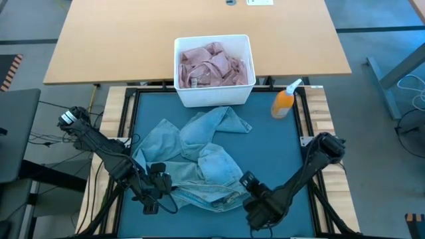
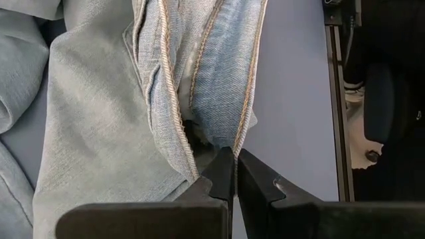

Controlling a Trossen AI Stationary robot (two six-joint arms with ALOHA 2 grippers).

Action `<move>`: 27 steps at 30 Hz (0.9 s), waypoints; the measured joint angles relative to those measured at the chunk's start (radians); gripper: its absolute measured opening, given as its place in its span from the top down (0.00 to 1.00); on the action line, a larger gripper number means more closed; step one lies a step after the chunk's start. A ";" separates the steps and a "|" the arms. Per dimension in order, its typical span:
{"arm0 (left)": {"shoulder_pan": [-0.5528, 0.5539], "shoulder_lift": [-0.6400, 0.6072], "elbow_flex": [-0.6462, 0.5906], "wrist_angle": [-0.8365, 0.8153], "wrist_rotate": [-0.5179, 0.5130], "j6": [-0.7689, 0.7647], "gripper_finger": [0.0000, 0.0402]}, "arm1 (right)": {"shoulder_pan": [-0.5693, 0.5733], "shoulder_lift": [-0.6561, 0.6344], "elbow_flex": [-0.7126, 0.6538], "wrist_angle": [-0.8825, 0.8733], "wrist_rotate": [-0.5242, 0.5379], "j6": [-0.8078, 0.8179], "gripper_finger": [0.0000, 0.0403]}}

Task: Fold Laundry from Bin
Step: Fold the blue pants

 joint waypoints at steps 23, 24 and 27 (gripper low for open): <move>0.000 0.000 0.000 0.000 0.000 -0.001 1.00 | 0.018 0.000 0.000 0.020 -0.072 -0.104 0.27; 0.000 0.000 0.000 0.000 0.000 -0.001 1.00 | 0.017 0.000 -0.003 0.031 -0.066 -0.118 0.27; 0.000 0.000 0.000 0.000 0.000 0.000 1.00 | 0.015 0.000 -0.033 0.088 -0.051 -0.166 0.27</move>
